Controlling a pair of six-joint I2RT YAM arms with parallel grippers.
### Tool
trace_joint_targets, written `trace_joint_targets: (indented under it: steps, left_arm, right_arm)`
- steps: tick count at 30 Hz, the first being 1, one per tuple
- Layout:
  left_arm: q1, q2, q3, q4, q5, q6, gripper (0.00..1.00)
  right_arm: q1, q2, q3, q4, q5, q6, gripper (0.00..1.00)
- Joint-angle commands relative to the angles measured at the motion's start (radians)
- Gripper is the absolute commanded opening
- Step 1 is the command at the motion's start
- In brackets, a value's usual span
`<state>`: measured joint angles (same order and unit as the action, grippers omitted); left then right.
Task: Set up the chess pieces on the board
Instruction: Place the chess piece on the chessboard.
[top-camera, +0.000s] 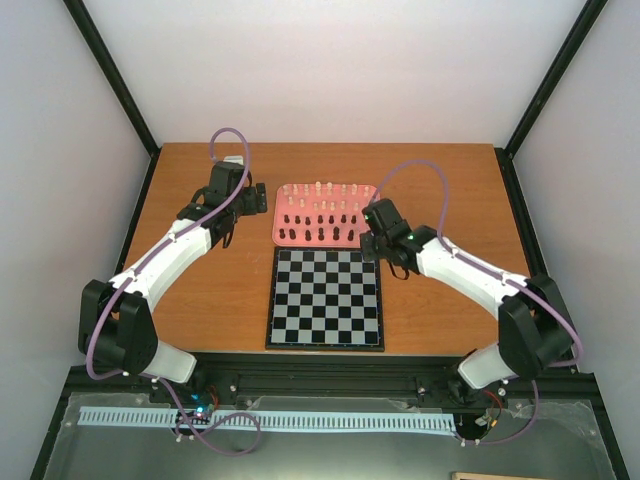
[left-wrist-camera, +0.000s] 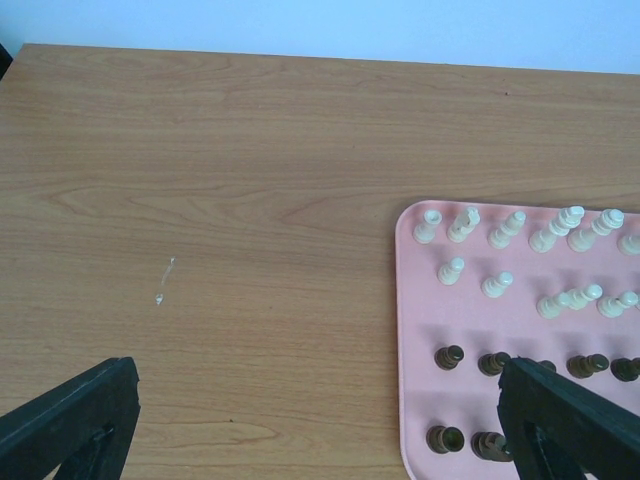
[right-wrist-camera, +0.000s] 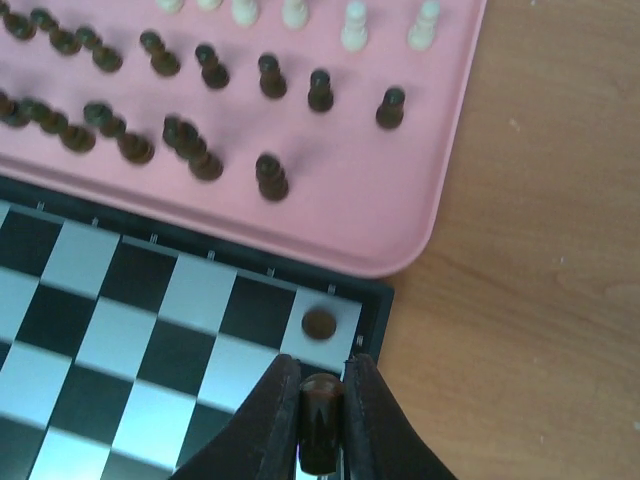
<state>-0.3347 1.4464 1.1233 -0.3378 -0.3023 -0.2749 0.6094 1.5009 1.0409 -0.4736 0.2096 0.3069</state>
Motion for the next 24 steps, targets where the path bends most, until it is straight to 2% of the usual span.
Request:
trace_joint_targets:
  steps: [1, 6, 13, 24]
  left_arm:
    - [0.002, 0.003, 0.022, 0.008, 0.014, -0.013, 1.00]
    - [0.002, 0.005, 0.024, 0.007, 0.013, -0.013, 1.00]
    - [0.002, -0.001, 0.024, 0.004, 0.006, -0.012, 1.00]
    - [0.002, -0.008, 0.019, 0.008, 0.015, -0.013, 1.00]
  right_arm:
    - [0.049, -0.096, -0.070, -0.030, 0.042, 0.052, 0.05]
    - [0.077, -0.069, -0.111, -0.010, 0.033, 0.058, 0.05]
    - [0.086, 0.037, -0.096, 0.036, 0.025, 0.050, 0.05]
    - [0.086, 0.109, -0.092, 0.071, 0.023, 0.052, 0.05]
